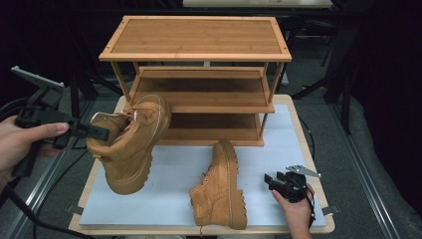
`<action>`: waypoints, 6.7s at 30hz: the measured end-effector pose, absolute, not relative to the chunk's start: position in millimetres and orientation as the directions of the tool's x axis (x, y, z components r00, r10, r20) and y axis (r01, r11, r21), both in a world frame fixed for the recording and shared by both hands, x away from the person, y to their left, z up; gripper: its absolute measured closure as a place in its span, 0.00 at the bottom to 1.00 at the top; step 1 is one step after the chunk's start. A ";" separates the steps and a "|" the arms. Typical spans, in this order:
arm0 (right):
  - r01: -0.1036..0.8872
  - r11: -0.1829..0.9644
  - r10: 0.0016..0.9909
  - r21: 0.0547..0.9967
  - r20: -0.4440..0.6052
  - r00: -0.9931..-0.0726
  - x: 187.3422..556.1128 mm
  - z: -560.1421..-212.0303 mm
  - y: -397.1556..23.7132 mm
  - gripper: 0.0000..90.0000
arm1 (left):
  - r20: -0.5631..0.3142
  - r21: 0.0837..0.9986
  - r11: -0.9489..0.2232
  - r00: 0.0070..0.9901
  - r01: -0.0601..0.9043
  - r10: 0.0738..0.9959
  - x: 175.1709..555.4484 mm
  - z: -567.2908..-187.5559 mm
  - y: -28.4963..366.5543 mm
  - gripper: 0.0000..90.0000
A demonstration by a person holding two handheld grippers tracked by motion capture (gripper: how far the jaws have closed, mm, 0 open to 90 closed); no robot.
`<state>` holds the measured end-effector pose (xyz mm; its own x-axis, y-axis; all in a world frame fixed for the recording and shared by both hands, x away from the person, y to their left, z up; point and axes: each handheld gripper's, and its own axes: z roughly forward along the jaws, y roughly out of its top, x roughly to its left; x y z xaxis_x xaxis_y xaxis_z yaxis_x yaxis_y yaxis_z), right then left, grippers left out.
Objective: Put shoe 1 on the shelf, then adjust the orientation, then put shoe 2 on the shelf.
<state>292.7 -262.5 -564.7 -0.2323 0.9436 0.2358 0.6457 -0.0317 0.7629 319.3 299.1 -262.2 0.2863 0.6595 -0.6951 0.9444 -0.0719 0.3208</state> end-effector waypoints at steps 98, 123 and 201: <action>0.536 0.248 0.759 0.807 0.182 -0.625 283.2 -465.3 -163.5 1.00 | -0.286 0.667 -0.142 0.427 0.732 0.858 302.4 -528.0 268.4 0.62; 0.609 0.077 0.865 0.789 0.251 -0.435 288.4 -495.3 -226.2 1.00 | -0.187 0.675 -0.178 0.399 0.716 0.898 299.0 -534.5 271.3 0.59; 0.925 0.350 0.925 0.149 0.100 -0.366 333.9 -401.4 -238.8 0.76 | -0.200 0.644 -0.192 0.405 0.741 0.892 300.7 -541.9 269.7 0.59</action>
